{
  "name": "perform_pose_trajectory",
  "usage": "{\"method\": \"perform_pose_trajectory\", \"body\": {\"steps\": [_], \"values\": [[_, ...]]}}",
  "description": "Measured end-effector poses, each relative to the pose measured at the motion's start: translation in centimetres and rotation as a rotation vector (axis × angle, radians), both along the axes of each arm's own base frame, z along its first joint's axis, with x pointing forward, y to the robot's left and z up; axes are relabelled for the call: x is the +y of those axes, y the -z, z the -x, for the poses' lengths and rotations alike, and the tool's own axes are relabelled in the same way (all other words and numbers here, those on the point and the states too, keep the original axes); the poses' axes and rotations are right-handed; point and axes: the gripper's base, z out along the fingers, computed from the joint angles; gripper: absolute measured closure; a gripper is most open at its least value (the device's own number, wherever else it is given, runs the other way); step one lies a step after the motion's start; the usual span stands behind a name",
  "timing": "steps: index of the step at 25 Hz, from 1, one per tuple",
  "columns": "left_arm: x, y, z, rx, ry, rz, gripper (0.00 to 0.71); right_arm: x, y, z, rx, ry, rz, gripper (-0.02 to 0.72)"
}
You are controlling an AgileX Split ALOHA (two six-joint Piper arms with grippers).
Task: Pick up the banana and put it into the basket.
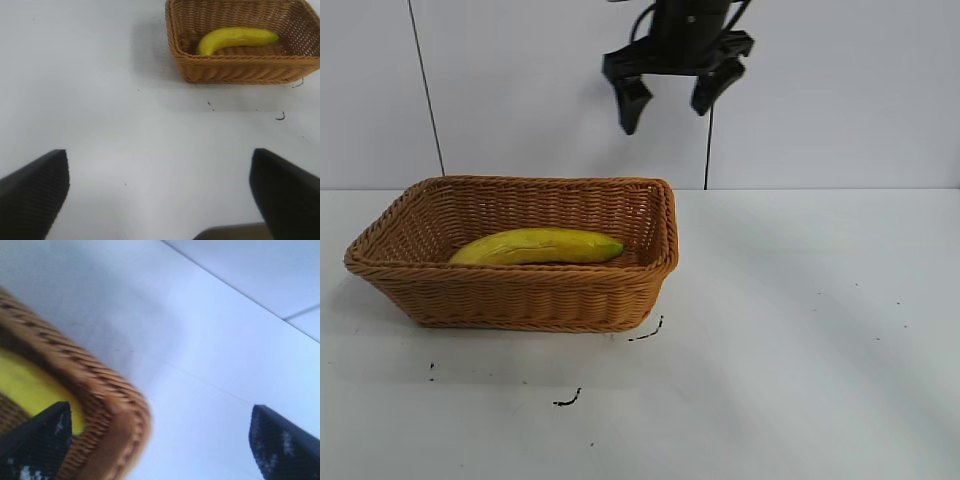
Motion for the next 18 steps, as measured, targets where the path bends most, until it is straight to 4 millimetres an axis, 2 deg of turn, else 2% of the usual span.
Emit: {"method": "perform_pose_trajectory", "body": {"steps": [5,8,12,18], "values": [[0.0,0.0,0.0,0.000,0.000,0.000,0.015,-7.9,0.1,-1.9,0.019,0.157,0.005,0.014],[0.0,0.0,0.0,0.000,0.000,0.000,0.015,-11.2,0.1,-2.4,0.020,0.222,0.004,0.014],[0.0,0.0,0.0,0.000,0.000,0.000,0.015,-14.1,0.1,-2.6,0.022,0.276,0.004,0.014],[0.0,0.0,0.0,0.000,0.000,0.000,0.015,-15.7,-0.1,-2.2,0.048,0.307,0.010,0.014]]}}
